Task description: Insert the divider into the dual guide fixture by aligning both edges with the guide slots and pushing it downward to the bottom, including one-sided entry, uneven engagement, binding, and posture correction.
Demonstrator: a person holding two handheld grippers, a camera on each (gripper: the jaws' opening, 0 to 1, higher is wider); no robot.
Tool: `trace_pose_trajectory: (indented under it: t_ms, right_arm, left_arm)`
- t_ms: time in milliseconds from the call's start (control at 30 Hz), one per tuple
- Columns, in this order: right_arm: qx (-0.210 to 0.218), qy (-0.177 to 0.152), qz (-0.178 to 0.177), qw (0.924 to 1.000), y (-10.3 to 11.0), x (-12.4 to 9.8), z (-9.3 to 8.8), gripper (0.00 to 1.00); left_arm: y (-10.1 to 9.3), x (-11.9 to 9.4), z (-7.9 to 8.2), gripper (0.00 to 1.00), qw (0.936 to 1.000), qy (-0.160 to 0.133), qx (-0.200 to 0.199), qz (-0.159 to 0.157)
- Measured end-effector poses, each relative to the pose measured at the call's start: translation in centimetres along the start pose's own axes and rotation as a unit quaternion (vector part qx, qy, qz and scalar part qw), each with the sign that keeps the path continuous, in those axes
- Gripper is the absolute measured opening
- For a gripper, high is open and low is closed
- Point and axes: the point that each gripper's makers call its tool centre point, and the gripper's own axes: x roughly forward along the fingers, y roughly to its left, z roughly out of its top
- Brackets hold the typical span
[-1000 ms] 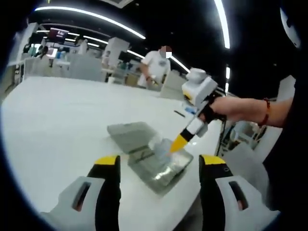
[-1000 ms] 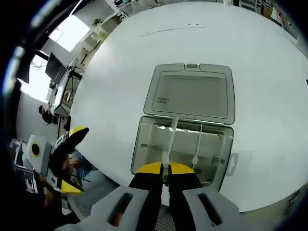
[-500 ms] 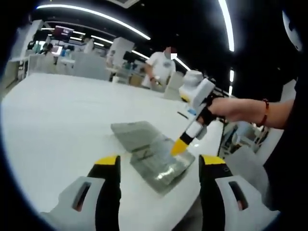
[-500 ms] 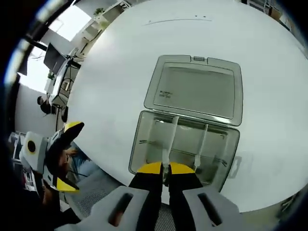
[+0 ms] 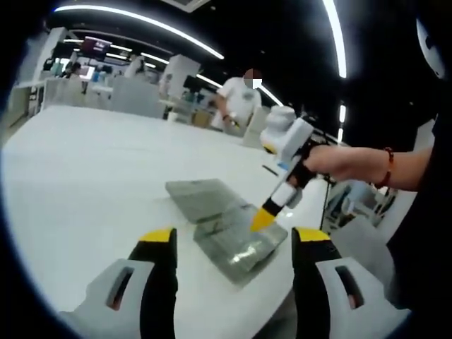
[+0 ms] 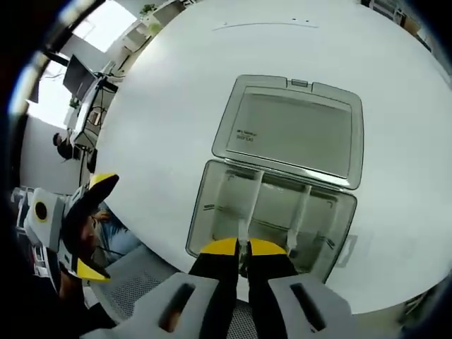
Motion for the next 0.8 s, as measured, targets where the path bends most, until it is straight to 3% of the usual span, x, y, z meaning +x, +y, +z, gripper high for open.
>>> trace_pose_trajectory:
  t_ms: [800]
  right_arm:
    - [-0.008, -0.013, -0.012, 0.9998, 0.04, -0.27, -0.08, 0.00]
  left_arm:
    - [-0.09, -0.09, 0.23, 0.64, 1.0000, -0.003, -0.003, -0.003]
